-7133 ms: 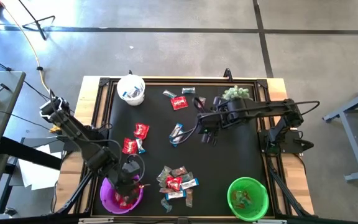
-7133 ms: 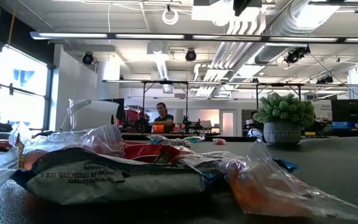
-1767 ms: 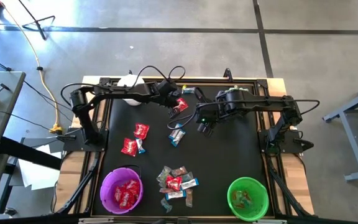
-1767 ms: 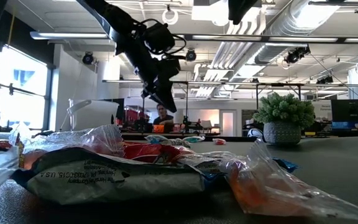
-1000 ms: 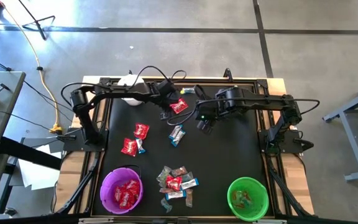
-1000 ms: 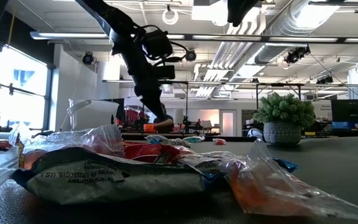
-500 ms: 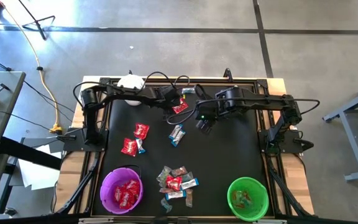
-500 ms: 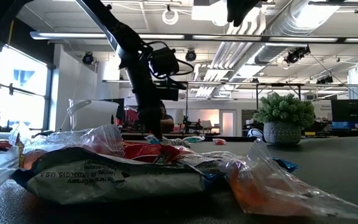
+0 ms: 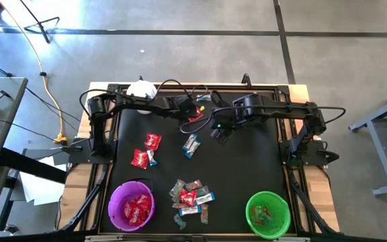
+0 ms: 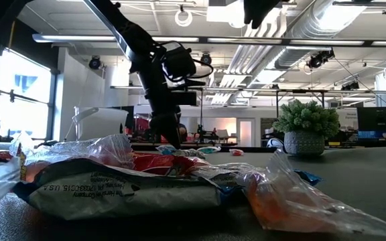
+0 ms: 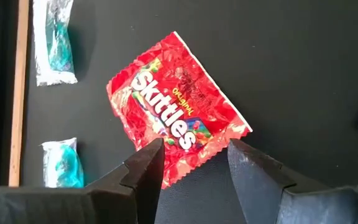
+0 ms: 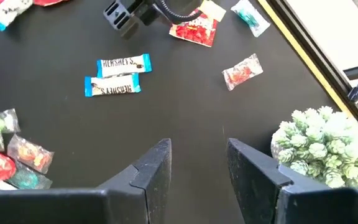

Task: Sort candy
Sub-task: Put the red candy into the violet bucket

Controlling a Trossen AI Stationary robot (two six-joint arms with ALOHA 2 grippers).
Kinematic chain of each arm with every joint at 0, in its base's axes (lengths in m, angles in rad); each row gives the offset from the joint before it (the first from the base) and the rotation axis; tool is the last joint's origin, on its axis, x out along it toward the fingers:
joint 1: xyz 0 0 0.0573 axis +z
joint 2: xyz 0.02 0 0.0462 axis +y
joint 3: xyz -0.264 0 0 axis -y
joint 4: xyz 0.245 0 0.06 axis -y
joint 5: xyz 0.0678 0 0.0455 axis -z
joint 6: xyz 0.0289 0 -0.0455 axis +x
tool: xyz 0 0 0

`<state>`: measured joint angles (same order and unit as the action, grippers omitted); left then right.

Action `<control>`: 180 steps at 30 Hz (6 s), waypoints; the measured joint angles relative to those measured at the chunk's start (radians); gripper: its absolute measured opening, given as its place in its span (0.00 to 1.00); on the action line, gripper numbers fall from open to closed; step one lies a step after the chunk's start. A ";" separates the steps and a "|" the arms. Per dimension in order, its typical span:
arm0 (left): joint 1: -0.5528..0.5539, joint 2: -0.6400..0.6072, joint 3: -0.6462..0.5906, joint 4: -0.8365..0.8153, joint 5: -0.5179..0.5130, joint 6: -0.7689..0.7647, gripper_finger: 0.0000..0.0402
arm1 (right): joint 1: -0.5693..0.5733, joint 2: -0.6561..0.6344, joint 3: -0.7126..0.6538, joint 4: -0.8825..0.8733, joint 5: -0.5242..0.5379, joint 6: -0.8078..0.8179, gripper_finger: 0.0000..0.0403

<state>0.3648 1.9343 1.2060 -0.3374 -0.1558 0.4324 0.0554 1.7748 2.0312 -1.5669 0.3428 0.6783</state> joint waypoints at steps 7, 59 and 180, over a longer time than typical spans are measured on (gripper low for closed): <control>0.016 0.025 0.000 0.003 0.016 -0.085 0.41 | -0.038 0.000 0.000 0.000 -0.011 0.050 0.38; 0.042 0.081 0.001 -0.032 0.131 -0.169 0.00 | -0.228 0.020 -0.412 0.294 -0.132 -0.205 0.38; 0.130 0.029 0.061 0.178 0.066 -0.085 0.37 | -0.551 0.176 -1.096 1.865 -0.643 0.362 0.38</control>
<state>0.4951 1.9638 1.2667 -0.1591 -0.0899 0.3476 -0.4953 1.9507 0.9356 0.2981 -0.3000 1.0406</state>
